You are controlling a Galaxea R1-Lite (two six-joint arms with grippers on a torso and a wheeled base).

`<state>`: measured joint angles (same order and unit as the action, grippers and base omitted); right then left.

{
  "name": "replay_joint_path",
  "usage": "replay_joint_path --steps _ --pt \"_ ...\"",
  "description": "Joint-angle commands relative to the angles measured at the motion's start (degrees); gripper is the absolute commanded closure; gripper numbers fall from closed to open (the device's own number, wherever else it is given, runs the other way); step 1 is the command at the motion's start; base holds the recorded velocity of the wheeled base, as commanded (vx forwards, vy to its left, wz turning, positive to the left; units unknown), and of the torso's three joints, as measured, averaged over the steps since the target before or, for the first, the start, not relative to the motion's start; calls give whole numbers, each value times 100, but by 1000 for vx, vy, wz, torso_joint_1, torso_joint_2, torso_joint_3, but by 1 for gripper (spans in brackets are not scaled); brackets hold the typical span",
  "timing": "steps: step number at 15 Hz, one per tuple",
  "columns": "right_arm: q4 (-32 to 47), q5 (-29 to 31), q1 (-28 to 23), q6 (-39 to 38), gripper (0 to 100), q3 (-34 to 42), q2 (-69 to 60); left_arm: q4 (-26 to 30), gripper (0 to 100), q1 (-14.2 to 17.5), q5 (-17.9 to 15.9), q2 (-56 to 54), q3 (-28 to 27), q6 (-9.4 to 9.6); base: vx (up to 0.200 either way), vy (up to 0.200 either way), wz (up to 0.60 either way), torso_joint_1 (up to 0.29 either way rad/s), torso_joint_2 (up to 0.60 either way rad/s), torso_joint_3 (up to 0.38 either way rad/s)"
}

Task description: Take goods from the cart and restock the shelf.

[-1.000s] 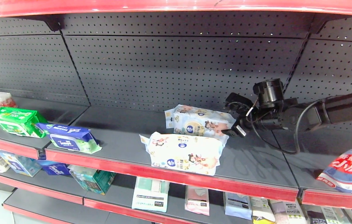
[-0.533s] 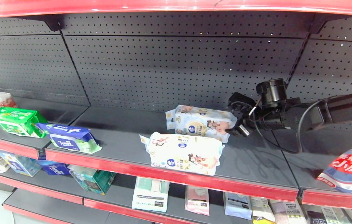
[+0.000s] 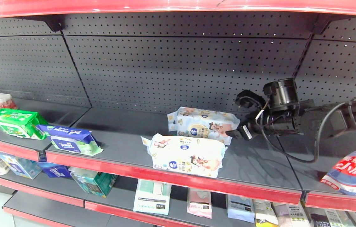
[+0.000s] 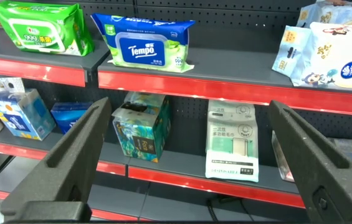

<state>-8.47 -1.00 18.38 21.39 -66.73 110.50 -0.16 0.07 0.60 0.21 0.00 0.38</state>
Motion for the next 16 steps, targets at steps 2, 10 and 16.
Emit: replay_joint_path --steps 2,10,16 --pt "-14 100 148 -408 0 257 -538 -2 0 1 2 -3 0 -3 0 0 0 0 0 0" --pt "-49 742 746 -1858 0 784 -1531 -2 0 1 -7 -3 0 -3 0 0 0 0 0 0" --pt "-621 662 948 -1911 0 1760 -1927 -2 0 1 -7 -3 0 -3 0 0 0 0 0 0"
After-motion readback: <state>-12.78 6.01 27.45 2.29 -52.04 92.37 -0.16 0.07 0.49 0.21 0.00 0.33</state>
